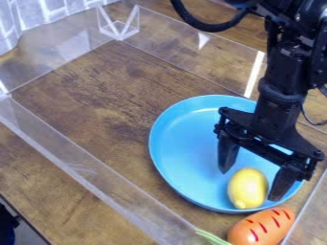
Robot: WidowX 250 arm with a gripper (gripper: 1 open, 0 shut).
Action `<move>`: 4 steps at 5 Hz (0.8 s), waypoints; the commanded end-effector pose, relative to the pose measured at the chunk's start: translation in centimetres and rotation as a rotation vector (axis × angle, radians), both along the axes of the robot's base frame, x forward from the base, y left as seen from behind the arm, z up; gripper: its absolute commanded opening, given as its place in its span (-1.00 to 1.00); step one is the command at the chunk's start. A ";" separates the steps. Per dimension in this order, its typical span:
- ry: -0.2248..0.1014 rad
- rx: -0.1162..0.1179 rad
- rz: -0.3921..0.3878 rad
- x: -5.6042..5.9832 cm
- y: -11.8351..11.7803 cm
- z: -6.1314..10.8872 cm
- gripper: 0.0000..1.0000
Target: Remove the lemon from the blue tray and put it on the table
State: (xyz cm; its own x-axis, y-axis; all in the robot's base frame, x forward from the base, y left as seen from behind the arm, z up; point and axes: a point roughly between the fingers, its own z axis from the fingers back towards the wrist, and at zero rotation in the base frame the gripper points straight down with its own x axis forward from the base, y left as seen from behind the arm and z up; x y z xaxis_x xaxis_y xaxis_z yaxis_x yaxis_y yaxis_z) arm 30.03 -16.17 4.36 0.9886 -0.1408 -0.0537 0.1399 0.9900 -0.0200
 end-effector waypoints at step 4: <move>-0.072 -0.029 -0.040 1.4 -2.3 0.4 1.00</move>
State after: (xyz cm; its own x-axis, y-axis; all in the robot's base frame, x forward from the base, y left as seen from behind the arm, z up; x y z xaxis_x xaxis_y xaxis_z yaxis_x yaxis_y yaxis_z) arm 31.26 -16.76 3.21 0.9893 -0.1421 -0.0318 0.1416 0.9898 -0.0170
